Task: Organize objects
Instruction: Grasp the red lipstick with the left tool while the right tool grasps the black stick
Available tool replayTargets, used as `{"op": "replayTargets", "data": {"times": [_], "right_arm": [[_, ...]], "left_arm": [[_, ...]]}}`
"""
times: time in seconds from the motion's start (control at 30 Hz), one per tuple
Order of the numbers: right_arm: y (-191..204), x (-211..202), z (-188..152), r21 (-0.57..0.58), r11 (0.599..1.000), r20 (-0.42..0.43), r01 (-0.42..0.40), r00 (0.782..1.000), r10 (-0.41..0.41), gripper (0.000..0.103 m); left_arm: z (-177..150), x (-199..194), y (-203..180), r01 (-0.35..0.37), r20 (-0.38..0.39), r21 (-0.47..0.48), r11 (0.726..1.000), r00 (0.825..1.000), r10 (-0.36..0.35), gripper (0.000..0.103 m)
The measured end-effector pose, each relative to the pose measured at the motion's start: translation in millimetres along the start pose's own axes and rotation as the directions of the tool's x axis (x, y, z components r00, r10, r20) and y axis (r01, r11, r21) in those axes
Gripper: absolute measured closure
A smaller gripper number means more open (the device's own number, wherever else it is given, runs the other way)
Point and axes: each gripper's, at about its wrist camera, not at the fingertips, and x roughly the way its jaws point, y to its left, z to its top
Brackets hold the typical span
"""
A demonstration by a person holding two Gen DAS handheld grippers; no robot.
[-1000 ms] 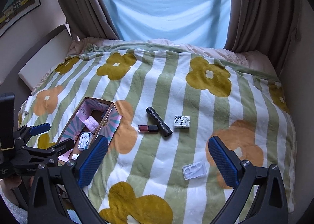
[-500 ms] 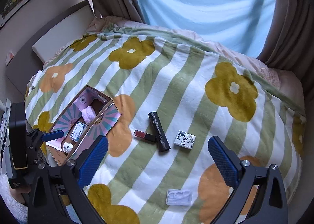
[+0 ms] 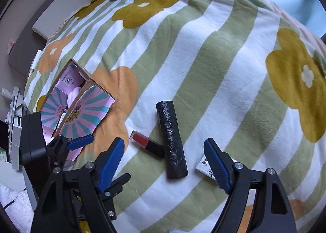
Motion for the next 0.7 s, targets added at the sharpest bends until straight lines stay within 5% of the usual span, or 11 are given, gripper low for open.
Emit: {"op": "replayTargets", "data": {"times": [0.23,0.7], "right_arm": [[-16,61,16,0.021,0.997,-0.105,-0.076,0.991,0.077,0.038],[-19,103,22,0.028,0.994,-0.175,-0.106,0.979,0.109,0.059]], "left_arm": [[5,48,0,0.001,-0.044,-0.04,0.999,0.999,-0.003,0.0],[15,79,-13,0.01,-0.067,-0.083,0.996,0.998,-0.015,0.001]]}}
